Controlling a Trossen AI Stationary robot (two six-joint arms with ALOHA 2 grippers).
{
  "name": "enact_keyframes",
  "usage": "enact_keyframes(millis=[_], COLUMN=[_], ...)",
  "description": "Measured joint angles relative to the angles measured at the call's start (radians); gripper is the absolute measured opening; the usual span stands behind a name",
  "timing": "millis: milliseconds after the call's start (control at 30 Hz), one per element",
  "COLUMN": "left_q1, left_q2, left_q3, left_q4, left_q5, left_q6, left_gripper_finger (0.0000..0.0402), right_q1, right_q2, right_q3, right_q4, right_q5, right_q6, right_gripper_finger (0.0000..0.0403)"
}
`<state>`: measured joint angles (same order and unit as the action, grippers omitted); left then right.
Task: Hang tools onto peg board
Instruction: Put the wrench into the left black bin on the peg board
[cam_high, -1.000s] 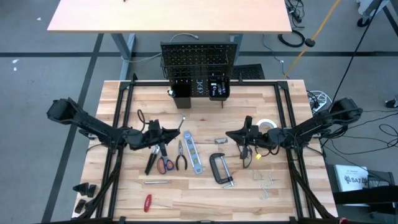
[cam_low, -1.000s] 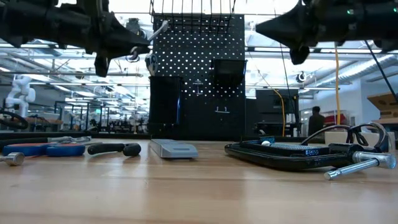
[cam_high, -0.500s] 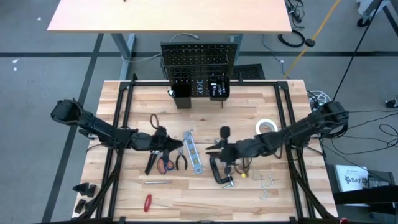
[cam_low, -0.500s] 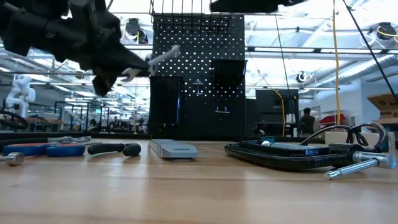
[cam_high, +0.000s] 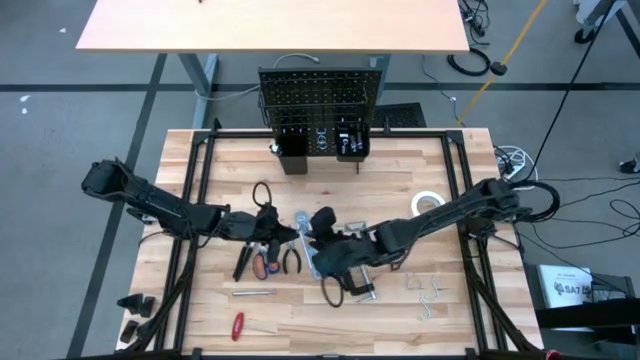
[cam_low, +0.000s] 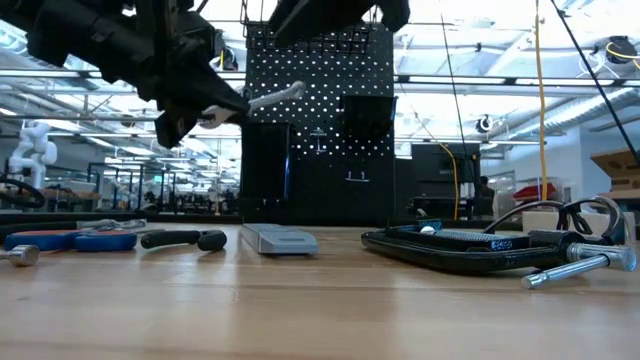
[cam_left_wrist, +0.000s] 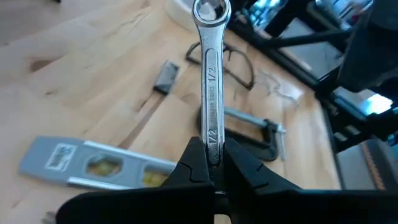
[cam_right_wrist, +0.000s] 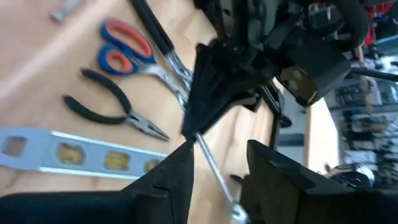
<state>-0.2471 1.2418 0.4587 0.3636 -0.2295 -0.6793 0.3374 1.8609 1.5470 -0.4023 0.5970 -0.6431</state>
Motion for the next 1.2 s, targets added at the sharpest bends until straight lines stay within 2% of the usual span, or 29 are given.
enact_keyframes(millis=[100, 300, 467, 867, 967, 1100, 1200], left_q1=[0.0, 0.0, 0.0, -0.001, -0.001, 0.003, 0.008], left_q2=[0.0, -0.001, 0.0, 0.0, 0.0, -0.001, -0.001], left_q3=[0.013, 0.043, 0.074, 0.078, 0.078, 0.078, 0.078], left_q4=[-0.014, -0.018, -0.113, -0.135, -0.135, -0.142, -0.141], left_q5=[0.0, 0.04, 0.047, 0.055, 0.057, 0.058, 0.07], left_q6=[0.004, 0.01, 0.013, 0.027, 0.032, 0.035, 0.047], left_gripper_finger=[0.0007, 0.0007, 0.0007, 0.0007, 0.0009, 0.0013, 0.0015], right_q1=[-0.002, -0.011, -0.023, -0.07, -0.077, -0.077, -0.074], right_q2=[0.045, 0.128, 0.142, 0.146, 0.146, 0.146, 0.147], right_q3=[0.028, 0.088, 0.098, 0.098, 0.098, 0.097, 0.097], right_q4=[-0.008, -0.105, -0.11, -0.125, -0.126, -0.14, -0.146], right_q5=[0.063, 0.086, 0.114, 0.079, 0.057, 0.046, 0.045], right_q6=[-0.035, -0.06, -0.059, -0.027, -0.012, -0.037, -0.03], right_gripper_finger=[0.0135, 0.013, 0.013, 0.0126, 0.0101, 0.0027, 0.0012])
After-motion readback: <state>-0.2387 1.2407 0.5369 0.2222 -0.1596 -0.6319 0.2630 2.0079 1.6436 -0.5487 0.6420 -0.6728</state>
